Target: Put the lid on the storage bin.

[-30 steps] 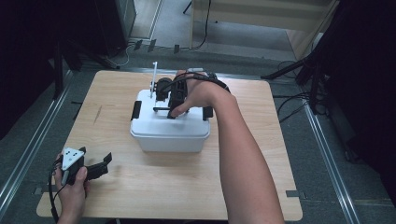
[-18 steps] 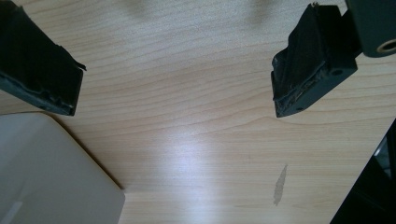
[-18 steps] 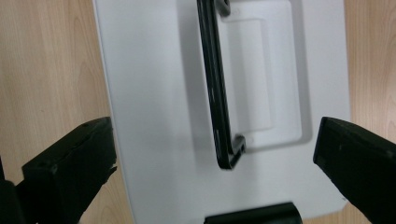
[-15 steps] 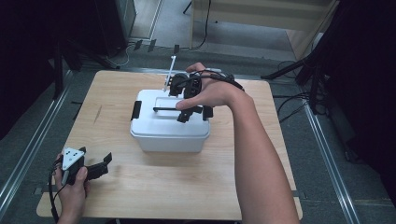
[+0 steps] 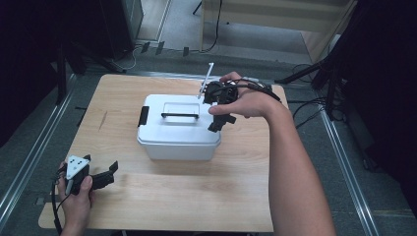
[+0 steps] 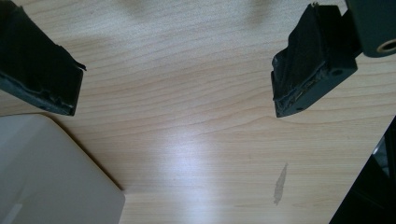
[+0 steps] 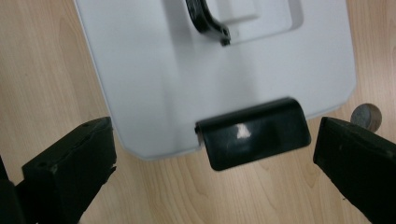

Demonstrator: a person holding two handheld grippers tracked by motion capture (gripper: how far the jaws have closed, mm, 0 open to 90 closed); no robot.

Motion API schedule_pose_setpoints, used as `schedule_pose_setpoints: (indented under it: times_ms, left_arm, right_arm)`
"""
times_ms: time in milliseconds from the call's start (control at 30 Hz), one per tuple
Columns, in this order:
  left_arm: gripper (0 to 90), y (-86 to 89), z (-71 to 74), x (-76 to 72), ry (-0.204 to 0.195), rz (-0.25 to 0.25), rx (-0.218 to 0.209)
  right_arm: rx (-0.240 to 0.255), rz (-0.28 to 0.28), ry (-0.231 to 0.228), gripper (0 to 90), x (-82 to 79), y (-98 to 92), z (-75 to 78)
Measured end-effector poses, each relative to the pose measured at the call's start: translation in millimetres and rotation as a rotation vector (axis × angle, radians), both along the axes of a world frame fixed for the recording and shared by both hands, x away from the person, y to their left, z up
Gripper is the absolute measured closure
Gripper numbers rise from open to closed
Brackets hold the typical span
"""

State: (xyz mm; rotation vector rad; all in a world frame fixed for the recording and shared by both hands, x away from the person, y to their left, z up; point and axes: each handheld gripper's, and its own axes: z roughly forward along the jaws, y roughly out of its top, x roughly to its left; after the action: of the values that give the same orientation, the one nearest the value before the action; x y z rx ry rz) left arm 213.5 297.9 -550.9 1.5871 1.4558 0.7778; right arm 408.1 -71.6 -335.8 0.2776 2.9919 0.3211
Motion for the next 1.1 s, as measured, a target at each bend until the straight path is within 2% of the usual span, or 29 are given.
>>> schedule_pose_setpoints:
  times_ms: [233,600,867,1100]
  left_arm:
    - [2.8,-0.4,0.1,-0.2,0.0,0.0,0.009]
    - [2.8,-0.7,0.1,-0.4,-0.004,0.003,0.016]
    - [2.8,-1.1,0.2,-0.9,-0.004,0.003,0.018]
    - [2.9,-1.2,0.1,-0.9,-0.006,0.005,0.018]
  right_arm:
    - [0.021,-0.038,0.005,0.0,-2.6,-24.5,-2.0]
    - [0.027,-0.103,0.007,0.0,-5.5,-67.4,-18.1]
    - [0.052,-0.159,0.022,0.0,-8.9,-97.6,-36.9]
    - [0.09,-0.189,0.008,0.0,-15.3,-116.7,-55.7]
